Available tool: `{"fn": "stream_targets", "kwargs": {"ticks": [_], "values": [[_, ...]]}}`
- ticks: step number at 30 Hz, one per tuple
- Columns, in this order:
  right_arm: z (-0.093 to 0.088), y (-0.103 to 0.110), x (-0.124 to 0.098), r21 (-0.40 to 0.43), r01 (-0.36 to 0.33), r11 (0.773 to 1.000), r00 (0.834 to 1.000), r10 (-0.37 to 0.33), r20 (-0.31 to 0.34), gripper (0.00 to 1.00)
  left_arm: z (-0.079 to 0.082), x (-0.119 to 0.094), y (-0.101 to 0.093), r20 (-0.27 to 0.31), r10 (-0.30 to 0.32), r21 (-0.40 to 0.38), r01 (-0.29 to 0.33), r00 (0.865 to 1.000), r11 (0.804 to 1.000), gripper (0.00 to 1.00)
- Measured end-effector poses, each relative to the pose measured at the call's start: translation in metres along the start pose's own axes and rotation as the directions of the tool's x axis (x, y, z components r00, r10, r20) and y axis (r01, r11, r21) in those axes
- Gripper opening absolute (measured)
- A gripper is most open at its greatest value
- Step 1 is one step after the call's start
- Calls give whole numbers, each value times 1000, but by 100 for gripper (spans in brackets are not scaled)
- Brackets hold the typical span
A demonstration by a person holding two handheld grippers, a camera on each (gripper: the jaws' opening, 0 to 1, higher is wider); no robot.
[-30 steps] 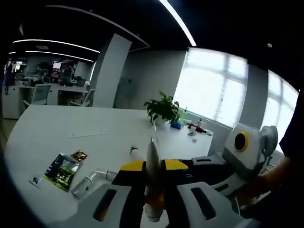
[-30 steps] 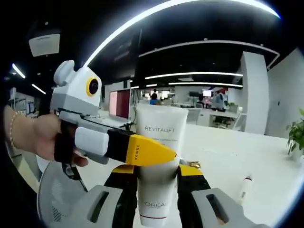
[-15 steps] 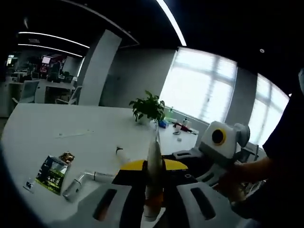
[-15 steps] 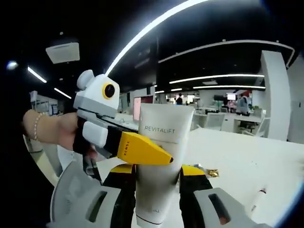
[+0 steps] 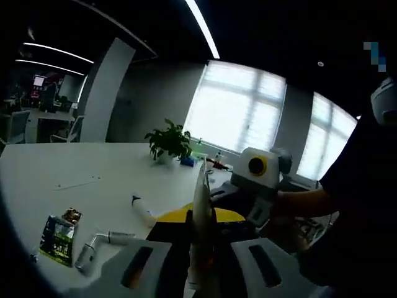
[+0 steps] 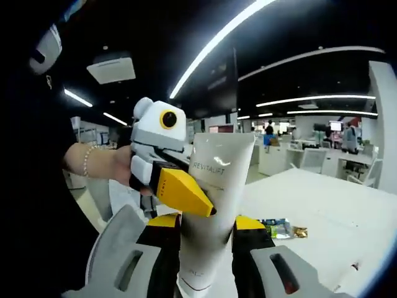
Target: Arrange the skincare products in the storage area until every visible bottle or jar stands upright without overlapping.
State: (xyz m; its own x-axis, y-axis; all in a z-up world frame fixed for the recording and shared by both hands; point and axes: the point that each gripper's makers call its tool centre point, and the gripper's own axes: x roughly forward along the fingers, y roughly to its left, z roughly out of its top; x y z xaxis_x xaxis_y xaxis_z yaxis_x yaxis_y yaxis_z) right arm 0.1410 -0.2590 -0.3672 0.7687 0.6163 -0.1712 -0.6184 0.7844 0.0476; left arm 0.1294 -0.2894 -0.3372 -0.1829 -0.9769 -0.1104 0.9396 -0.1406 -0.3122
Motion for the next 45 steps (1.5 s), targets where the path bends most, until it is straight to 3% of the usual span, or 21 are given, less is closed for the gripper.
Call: {"fn": "stream_targets", "kwargs": {"ticks": [7,20,32,35,45], "values": [[1,12,-2,-2,-107,994,994,107,-23,20,1,-2,-11,-1,-55,21,55,998,998,7],[-1,24,-1,33,-226,974,973,227,-30,18,-2,-6,-17,-19,-121,47,122,992,991,7],[1,30,-3,40,-253,967,967,253,-17,18,-2,-4,-21,-37,-139,68,141,990,988,7],[1,32,-4,39,-266,963,964,266,0,13,-2,-4,-19,-26,-138,56,140,990,989,7],[-4,27,-1,13,-239,971,971,239,15,9,-5,-1,-18,-27,-131,46,132,991,990,10]]}}
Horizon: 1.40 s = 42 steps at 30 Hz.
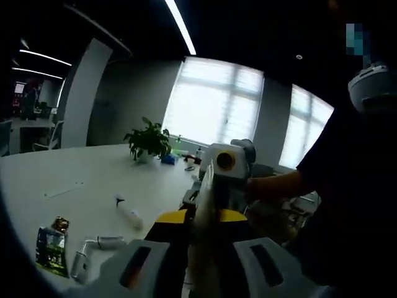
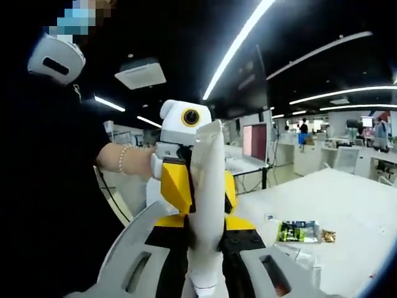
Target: Arrange the skincare products in the storage area until every visible bottle or jar stands upright without overlapping.
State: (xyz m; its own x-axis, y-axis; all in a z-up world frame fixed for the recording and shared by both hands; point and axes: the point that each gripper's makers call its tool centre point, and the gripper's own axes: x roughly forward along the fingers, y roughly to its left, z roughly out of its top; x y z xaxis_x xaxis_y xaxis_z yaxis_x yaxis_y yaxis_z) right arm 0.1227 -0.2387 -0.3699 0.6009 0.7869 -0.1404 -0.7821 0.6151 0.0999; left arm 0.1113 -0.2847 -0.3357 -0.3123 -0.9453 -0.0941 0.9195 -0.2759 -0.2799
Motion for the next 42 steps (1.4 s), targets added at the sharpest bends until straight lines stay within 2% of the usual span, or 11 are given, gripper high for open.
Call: {"fn": "stream_targets", "kwargs": {"ticks": [4,9,13,16,22,33,42], "values": [[1,-6,1,13,9,1000,1000,-9,14,8,1,1,3,14,23,-6,-23,1000,1000,11],[-3,-10,4,12,15,1000,1000,-15,0,8,-2,2,6,8,45,-3,-45,999,999,12],[-1,-14,5,22,21,1000,1000,-21,12,7,-9,0,11,3,60,-13,-60,998,998,20],[-4,-15,7,15,21,1000,1000,-21,-2,7,-10,-3,14,9,73,-20,-73,997,997,20],[-11,-19,13,11,18,1000,1000,-18,-22,7,-15,-6,18,10,102,-18,-102,995,995,28],[-19,-34,15,31,35,999,999,-34,-25,7,-31,-14,36,24,179,-3,-179,984,984,48],[-25,-43,15,38,46,998,999,-45,-26,7,-40,-16,45,18,219,-19,-218,976,976,56]]}}
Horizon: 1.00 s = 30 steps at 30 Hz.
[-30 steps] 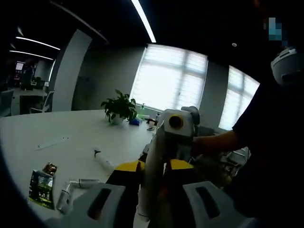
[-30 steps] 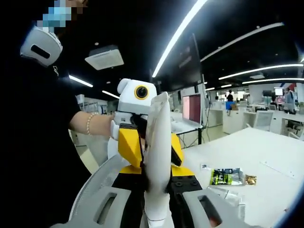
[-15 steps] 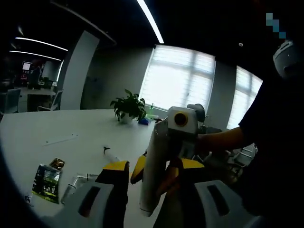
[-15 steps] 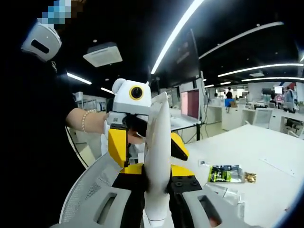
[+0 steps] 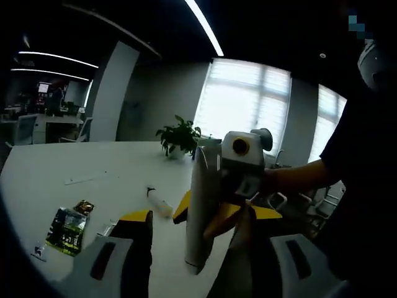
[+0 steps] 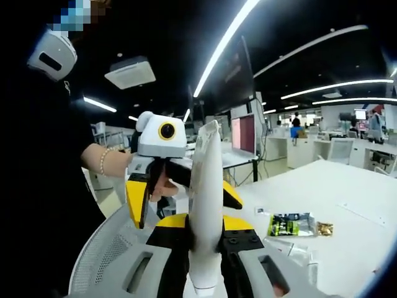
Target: Arrange the skincare products in the storage area until every visible bottle or jar stands upright without overlapping.
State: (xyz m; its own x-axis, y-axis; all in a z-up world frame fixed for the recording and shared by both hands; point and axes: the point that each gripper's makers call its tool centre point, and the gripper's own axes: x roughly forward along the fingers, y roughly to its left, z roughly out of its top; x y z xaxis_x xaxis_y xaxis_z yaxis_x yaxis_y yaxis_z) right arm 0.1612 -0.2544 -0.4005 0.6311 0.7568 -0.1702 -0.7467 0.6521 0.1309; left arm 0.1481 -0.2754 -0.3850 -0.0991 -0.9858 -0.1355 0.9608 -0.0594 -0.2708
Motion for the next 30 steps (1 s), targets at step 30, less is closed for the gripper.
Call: {"fn": "stream_targets", "kwargs": {"ticks": [30], "values": [[-20,-31,3,-30,53,998,999,-53,-9,8,-45,-14,37,-64,149,-3,-150,987,989,88]]}}
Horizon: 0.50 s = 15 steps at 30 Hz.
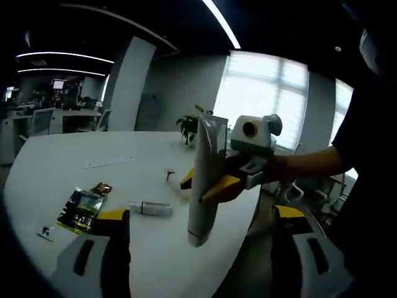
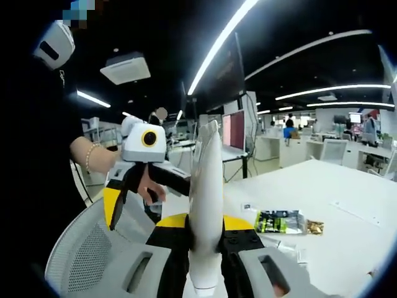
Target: Arrange the skincare products in the storage area until every visible bottle or jar stands upright without overlapping.
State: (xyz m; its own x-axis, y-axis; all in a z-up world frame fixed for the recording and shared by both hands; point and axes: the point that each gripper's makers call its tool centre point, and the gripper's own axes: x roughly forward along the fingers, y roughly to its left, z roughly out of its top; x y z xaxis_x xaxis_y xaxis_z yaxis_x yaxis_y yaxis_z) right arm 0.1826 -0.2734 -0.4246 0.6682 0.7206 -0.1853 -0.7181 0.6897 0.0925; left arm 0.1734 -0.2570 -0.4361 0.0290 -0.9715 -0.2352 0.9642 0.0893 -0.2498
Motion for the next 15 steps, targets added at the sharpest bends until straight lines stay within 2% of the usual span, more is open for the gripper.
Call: {"fn": "stream_targets", "kwargs": {"ticks": [15], "values": [[-9,-13,1,-2,18,1000,1000,-18,-9,8,-6,-11,7,16,34,-35,-34,999,999,95]]}}
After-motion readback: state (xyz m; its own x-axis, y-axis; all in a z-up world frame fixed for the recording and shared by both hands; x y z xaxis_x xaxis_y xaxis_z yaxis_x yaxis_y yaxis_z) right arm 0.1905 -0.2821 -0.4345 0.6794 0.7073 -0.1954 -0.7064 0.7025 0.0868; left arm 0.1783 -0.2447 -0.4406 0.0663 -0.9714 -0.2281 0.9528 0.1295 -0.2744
